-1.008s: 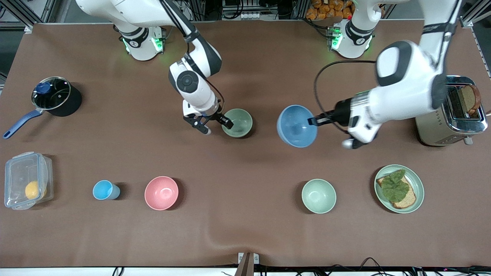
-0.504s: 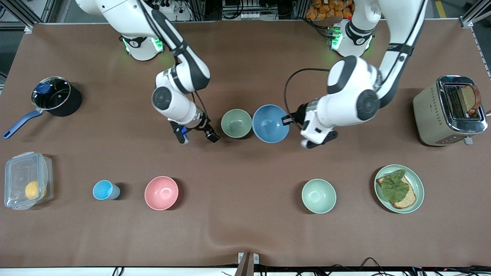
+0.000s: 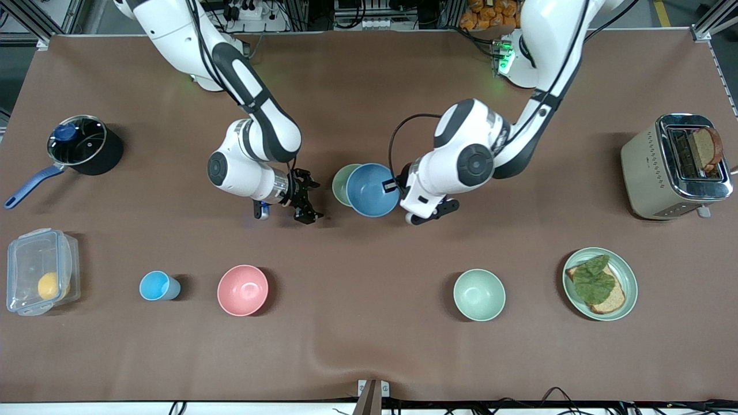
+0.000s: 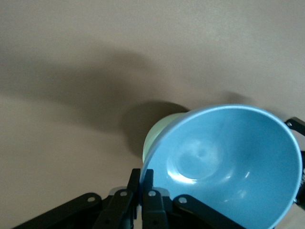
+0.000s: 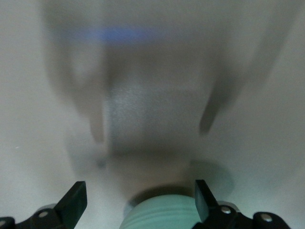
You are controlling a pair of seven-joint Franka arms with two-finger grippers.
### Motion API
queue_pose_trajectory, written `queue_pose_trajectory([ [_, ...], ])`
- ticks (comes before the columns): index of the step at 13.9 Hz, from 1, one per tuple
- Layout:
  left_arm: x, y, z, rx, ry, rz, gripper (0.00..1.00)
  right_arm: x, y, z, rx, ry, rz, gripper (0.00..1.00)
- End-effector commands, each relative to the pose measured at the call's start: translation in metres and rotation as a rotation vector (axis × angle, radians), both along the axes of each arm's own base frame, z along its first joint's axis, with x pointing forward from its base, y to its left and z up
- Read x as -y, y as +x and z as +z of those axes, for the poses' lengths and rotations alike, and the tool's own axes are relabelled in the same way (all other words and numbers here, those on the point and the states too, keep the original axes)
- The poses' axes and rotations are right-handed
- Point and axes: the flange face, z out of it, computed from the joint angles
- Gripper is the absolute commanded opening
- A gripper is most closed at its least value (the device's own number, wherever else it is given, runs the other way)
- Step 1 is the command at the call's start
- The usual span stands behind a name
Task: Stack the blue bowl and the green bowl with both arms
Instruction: 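Lower the blue bowl into the green bowl and open both grippers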
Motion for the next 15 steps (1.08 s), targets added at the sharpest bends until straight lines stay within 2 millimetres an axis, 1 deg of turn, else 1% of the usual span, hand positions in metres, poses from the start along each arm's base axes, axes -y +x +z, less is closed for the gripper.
queue_pose_trajectory([
  [1,0.018,-0.003,-0.016,0.022,0.045,0.015,0.00,-0.010,-0.002,-0.010,0.004,0.081,-0.031,1.00],
  [2,0.026,-0.008,-0.022,0.023,0.046,0.011,0.00,-0.015,-0.008,-0.012,0.008,0.097,-0.025,1.00],
  [4,0.032,-0.012,-0.029,0.023,0.049,0.020,0.00,-0.015,-0.009,-0.014,0.015,0.106,-0.021,1.00],
  [5,0.039,-0.017,-0.031,0.021,0.051,0.017,0.00,-0.016,-0.010,-0.014,0.015,0.106,-0.019,1.00],
  [8,0.056,-0.033,-0.048,0.006,0.064,0.007,0.00,-0.017,-0.010,-0.014,0.016,0.106,-0.016,1.00],
  [10,0.057,-0.035,-0.056,-0.001,0.071,0.005,0.00,-0.016,-0.010,-0.014,0.015,0.106,-0.017,1.00],
  [15,0.065,-0.047,-0.075,-0.021,0.094,-0.012,0.00,-0.018,-0.010,-0.011,0.023,0.106,-0.010,1.00],
])
